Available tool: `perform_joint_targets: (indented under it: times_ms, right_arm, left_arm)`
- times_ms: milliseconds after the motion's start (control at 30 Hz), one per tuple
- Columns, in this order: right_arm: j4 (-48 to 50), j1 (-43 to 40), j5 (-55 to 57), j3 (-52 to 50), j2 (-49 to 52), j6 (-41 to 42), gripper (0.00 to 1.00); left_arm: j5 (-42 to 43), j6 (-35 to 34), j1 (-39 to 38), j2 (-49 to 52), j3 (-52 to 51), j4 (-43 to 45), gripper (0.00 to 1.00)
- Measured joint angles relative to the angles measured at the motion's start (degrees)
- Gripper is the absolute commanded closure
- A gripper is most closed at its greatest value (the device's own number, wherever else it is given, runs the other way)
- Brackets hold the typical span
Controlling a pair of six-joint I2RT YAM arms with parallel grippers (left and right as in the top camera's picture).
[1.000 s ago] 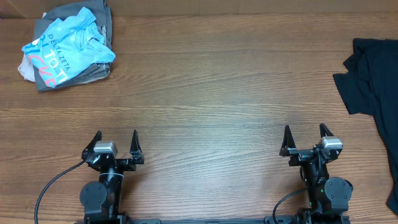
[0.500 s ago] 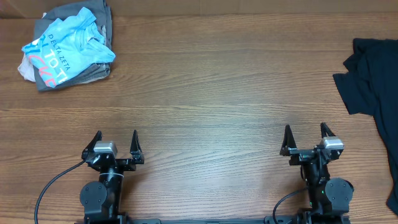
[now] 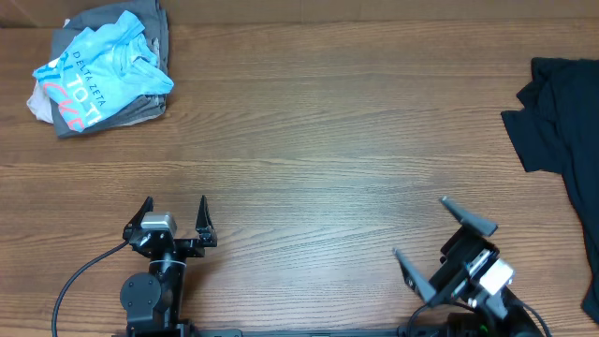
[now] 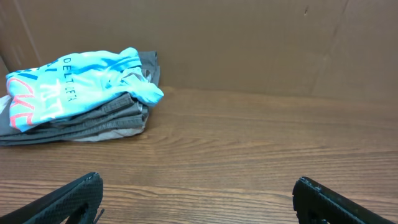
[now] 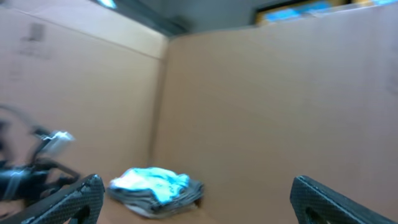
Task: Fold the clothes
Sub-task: 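Reach the right gripper to the black T-shirt at right edge and grasp it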
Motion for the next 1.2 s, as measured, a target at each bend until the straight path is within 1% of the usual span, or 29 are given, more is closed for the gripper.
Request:
perform_joint_targets:
  times_ms: [133,267,467,567,633,767,900,1000,1200]
  right_arm:
    - [2.1,0.0,-5.1,0.0,0.0,1.2,0.00]
    - [2.3,0.0,-5.9,0.0,0.0,2.7,0.00]
    - [2.5,0.0,-1.7,0.6,0.0,12.1,0.00]
    - [2.1,0.0,-1.0,3.7,0.0,15.5,0.00]
    - [-0.3,0.0,-0.6,7.1,0.0,17.0,0.00]
    - [-13.1,0.0,-0.1,16.2,0.6,17.7,0.00]
    - [-29.0,0.0,1.4,25.9,5.6,13.7,0.00]
    - [-39.3,0.0,4.5,33.4,13.4,9.3,0.00]
    - [-58.9,0.0,16.8,51.5,38.2,2.4,0.00]
  left_arm:
    - [0.0,0.0,0.0,0.0,0.0,0.0,0.00]
    - [0.0,0.0,0.0,0.0,0.0,0.0,0.00]
    - [0.0,0.0,0.0,0.0,0.0,0.0,0.00]
    - [0.0,0.0,0.0,0.0,0.0,0.0,0.00]
    - [0.0,0.0,0.0,0.0,0.0,0.0,0.00]
    - [0.0,0.0,0.0,0.0,0.0,0.0,0.00]
    - [0.0,0.0,0.0,0.0,0.0,0.0,0.00]
    - [0.0,0.0,0.0,0.0,0.0,0.0,0.00]
    - [0.0,0.0,0.0,0.0,0.0,0.0,0.00]
